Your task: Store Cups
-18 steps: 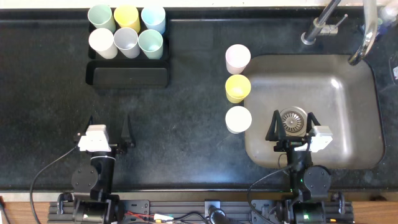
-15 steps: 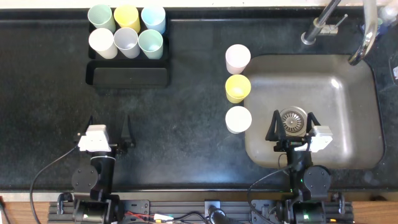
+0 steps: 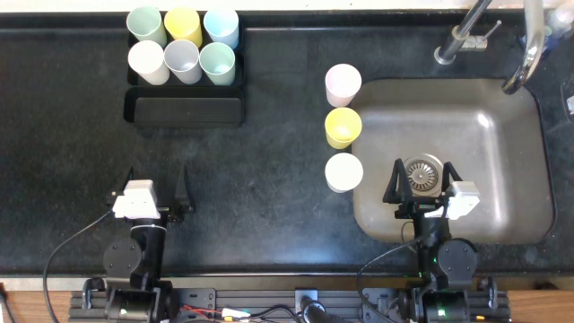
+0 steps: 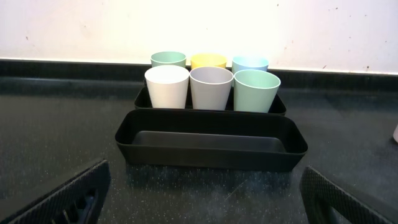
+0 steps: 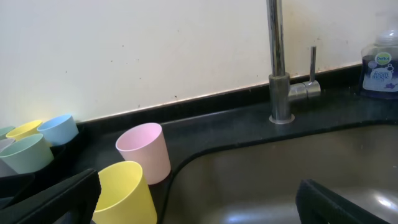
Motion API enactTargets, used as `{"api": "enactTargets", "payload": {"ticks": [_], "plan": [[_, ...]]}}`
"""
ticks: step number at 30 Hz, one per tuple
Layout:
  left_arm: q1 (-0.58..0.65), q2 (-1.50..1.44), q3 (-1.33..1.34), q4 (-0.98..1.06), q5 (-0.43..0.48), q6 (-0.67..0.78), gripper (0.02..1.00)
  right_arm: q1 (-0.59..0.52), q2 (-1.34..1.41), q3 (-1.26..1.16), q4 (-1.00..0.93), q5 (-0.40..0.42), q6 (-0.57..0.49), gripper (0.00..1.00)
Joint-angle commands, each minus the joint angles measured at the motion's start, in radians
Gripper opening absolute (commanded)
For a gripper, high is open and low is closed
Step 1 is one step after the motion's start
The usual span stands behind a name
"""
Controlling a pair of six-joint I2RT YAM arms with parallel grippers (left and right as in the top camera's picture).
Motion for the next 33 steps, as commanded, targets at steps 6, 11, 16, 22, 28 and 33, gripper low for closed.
{"api": "enactTargets", "payload": {"ticks": [6,11,16,22,28,33], "plan": [[0.004,-0.008,-0.002,0.001,-0.013,0.018,0.998,-0.004,-0.011,-0.013,0.005,-0.004,-0.006,0.998],[0.004,-0.008,-0.002,0.001,-0.013,0.018,0.998,-0.004,-0.011,-0.013,0.005,-0.004,-0.006,0.996],[0.004,-0.008,-0.002,0.001,-0.012,0.018,0.998,-0.004,-0.011,-0.013,0.005,-0.004,-0.006,0.998],[0.004,-0.008,-0.002,0.0,-0.013,0.019,0.998,-0.004,-0.011,-0.013,0.005,-0.004,-0.007,0.998],[0.004,0.029,0.023,-0.016,0.023,0.017,0.998,-0.004,-0.011,-0.013,0.005,-0.004,-0.006,0.996],[0.004,0.347,0.275,-0.036,0.291,0.014,0.998,-0.004,-0.011,-0.013,0.005,-0.004,-0.006,0.998]]}}
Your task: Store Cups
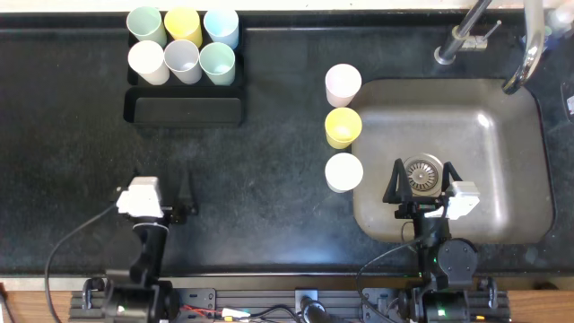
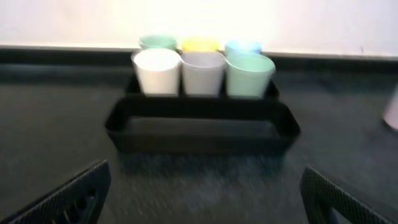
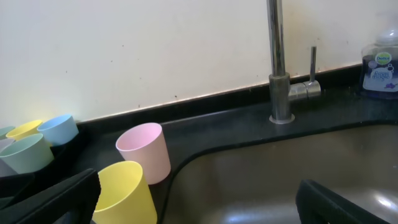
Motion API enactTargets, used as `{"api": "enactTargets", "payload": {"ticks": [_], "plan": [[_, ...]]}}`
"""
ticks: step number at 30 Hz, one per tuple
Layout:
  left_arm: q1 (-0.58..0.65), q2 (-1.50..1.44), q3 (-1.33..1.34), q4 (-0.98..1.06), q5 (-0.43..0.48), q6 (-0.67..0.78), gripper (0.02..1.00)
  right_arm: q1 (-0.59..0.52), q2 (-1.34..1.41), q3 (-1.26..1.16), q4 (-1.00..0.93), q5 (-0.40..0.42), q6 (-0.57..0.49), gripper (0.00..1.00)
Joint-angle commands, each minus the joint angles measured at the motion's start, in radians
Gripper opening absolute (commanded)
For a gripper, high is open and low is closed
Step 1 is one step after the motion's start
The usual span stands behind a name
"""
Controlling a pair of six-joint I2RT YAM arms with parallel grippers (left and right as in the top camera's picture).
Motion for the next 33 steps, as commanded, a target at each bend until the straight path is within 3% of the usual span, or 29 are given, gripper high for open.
{"api": "enactTargets", "payload": {"ticks": [1,6,8,12,16,19,26,33], "plan": [[0.004,0.324,0.303,0.006,0.279,0.014,0.998,-0.004,-0.011,-0.013,0.005,-0.004,-0.006,0.996],[-0.011,0.885,0.866,-0.066,0.578,0.013,0.998,-0.004,-0.011,-0.013,0.005,-0.004,-0.006,0.993],[-0.059,1.145,1.183,-0.188,0.613,0.014,0.998,-0.004,-0.011,-0.013,0.005,-0.004,-0.006,0.998],[-0.232,1.617,1.828,-0.491,0.443,0.008,0.998,-0.004,-0.011,-0.013,0.005,-0.004,-0.006,0.998],[-0.41,2.036,2.423,-0.779,0.174,-0.158,0.998,-0.004,-0.011,-0.013,0.005,-0.004,-0.007,0.996],[-0.486,2.234,2.684,-0.96,0.091,-0.277,0.998,-0.004,-0.011,-0.013,0.005,-0.004,-0.006,0.998],[-0.54,2.377,2.749,-1.171,0.032,-0.513,0.998,-0.004,-0.011,-0.013,0.005,-0.004,-0.007,0.998],[-0.525,2.448,2.749,-1.192,0.036,-0.575,0.998,-0.004,-0.011,-0.013,0.005,-0.004,-0.007,0.998]]}}
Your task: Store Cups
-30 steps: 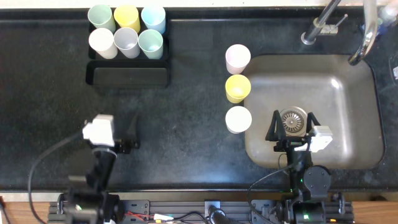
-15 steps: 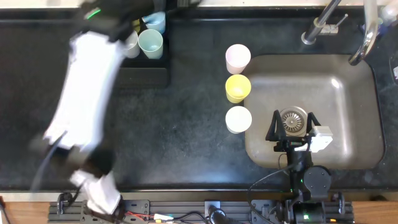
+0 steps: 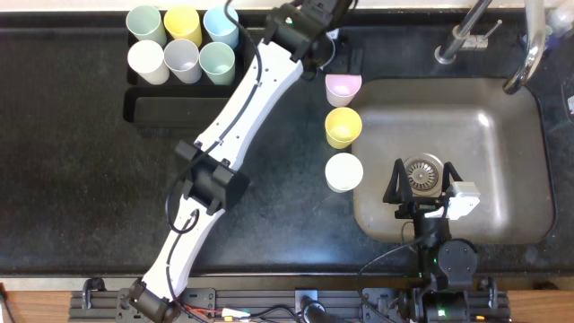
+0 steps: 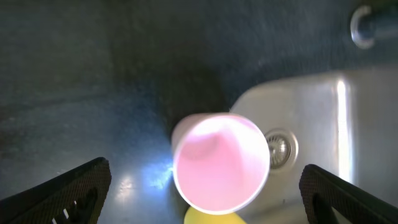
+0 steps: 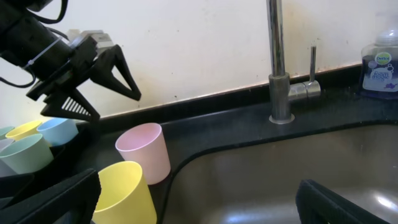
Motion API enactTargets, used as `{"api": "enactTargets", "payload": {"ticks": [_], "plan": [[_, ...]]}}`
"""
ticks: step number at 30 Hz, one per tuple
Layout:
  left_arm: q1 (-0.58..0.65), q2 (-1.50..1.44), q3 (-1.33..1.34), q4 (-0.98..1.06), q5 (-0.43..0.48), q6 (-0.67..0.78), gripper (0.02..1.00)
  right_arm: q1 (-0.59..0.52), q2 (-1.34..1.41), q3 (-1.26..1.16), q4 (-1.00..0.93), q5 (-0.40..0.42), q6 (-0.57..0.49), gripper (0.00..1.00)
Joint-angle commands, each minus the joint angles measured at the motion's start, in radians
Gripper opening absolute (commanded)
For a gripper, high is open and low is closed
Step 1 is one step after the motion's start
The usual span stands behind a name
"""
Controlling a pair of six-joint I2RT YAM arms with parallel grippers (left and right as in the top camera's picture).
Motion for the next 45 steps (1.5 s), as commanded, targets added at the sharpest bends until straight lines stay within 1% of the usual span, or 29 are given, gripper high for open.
{"api": "enactTargets", "payload": {"ticks": [1,3,6,12,22,23,24,25,26,27,31,34,39,42,45], "plan": [[0.019,0.046,0.032,-0.034,-0.028,-0.1,0.998,-0.004,-0.008,-0.013,0.005,-0.004,-0.007,0.996],[0.024,0.065,0.032,-0.068,-0.007,-0.112,0.998,-0.004,-0.008,-0.013,0.005,-0.004,-0.006,0.998],[0.026,0.085,0.032,-0.095,0.001,-0.115,0.998,-0.004,-0.008,-0.013,0.005,-0.004,-0.006,0.996],[0.025,0.096,0.032,-0.103,0.027,-0.115,0.998,-0.004,-0.008,-0.013,0.005,-0.004,-0.006,0.998],[0.024,0.126,0.032,-0.106,0.027,-0.116,0.996,-0.004,-0.008,-0.013,0.005,-0.004,-0.006,0.996],[0.024,0.127,0.032,-0.106,0.026,-0.116,0.95,-0.004,-0.008,-0.013,0.005,-0.004,-0.006,0.998],[0.024,0.126,0.032,-0.106,0.024,-0.118,0.774,-0.004,-0.008,-0.013,0.005,-0.004,-0.006,0.996],[0.024,0.126,0.032,-0.106,0.017,-0.123,0.283,-0.004,-0.008,-0.013,0.005,-0.003,-0.006,0.996],[0.024,0.126,0.032,-0.103,0.014,-0.122,0.112,-0.004,-0.008,-0.013,0.005,-0.004,-0.007,0.996],[0.024,0.126,0.032,-0.1,0.011,-0.122,0.036,-0.004,-0.008,-0.013,0.005,-0.004,-0.006,0.998],[0.029,0.102,0.032,-0.087,-0.002,-0.123,0.036,-0.004,-0.008,-0.013,0.005,-0.004,-0.006,0.998],[0.043,0.039,0.032,-0.09,-0.034,-0.123,0.036,-0.004,-0.008,-0.013,0.005,-0.004,-0.006,0.996],[0.092,-0.14,0.032,-0.158,-0.142,-0.125,0.036,-0.004,-0.008,-0.013,0.005,-0.004,-0.007,0.998],[0.149,-0.28,0.019,-0.243,-0.216,-0.156,0.036,-0.004,-0.008,-0.013,0.005,-0.004,-0.007,0.996],[0.23,-0.449,-0.093,-0.299,-0.278,-0.179,0.036,-0.004,-0.008,-0.013,0.005,-0.004,-0.006,0.998]]}}
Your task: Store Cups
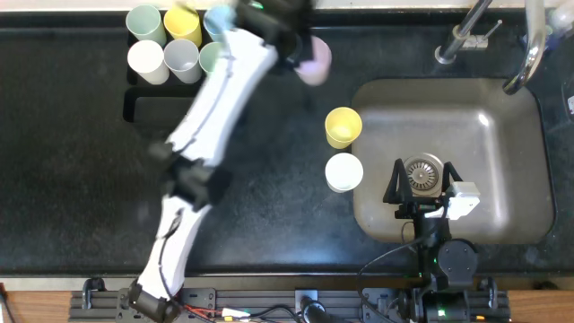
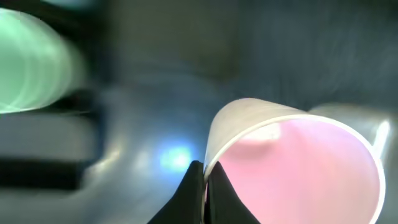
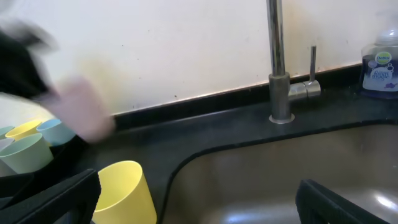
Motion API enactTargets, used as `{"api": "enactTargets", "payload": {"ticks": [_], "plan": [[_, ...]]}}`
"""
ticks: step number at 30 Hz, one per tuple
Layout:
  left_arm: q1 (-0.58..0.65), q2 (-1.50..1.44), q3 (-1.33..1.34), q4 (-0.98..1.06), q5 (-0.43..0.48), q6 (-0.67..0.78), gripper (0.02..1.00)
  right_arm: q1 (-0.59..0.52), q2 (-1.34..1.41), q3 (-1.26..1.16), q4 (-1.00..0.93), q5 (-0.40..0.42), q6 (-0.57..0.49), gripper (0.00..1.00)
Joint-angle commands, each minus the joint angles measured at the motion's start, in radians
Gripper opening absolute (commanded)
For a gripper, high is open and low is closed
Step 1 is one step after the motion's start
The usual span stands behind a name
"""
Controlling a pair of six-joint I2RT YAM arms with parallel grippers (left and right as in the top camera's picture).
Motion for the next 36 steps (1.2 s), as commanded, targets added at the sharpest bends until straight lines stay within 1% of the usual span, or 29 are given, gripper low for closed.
{"api": "enactTargets", "payload": {"ticks": [1,4,7,9,11,13,16,21,26,36], "plan": [[0.132,-0.332,-0.148,-0.051,-0.158,-0.051,0.036,-0.004,-0.008,-0.013,0.005,-0.004,-0.006,0.998],[0.233,-0.526,-0.42,-0.016,-0.214,-0.135,0.036,-0.004,-0.008,-0.013,0.005,-0.004,-0.006,0.996],[0.348,-0.694,-0.723,0.085,-0.209,-0.183,0.036,-0.004,-0.008,-0.013,0.005,-0.004,-0.006,0.996],[0.417,-0.763,-0.893,0.169,-0.187,-0.206,0.036,-0.004,-0.008,-0.013,0.005,-0.004,-0.006,0.998],[0.478,-0.797,-1.028,0.247,-0.135,-0.205,0.036,-0.004,-0.008,-0.013,0.005,-0.004,-0.006,0.998],[0.523,-0.797,-1.103,0.299,-0.084,-0.205,0.036,-0.004,-0.008,-0.013,0.005,-0.004,-0.006,0.998],[0.559,-0.773,-1.166,0.367,-0.047,-0.206,0.036,-0.004,-0.008,-0.013,0.005,-0.004,-0.006,0.998],[0.59,-0.706,-1.172,0.429,-0.038,-0.206,0.036,-0.004,-0.008,-0.013,0.005,-0.004,-0.006,0.998],[0.618,-0.641,-1.172,0.433,0.016,-0.206,0.038,-0.004,-0.008,-0.013,0.005,-0.004,-0.006,0.998],[0.644,-0.563,-1.172,0.433,0.0,-0.205,0.036,-0.004,-0.008,-0.013,0.005,-0.004,-0.006,0.996]]}}
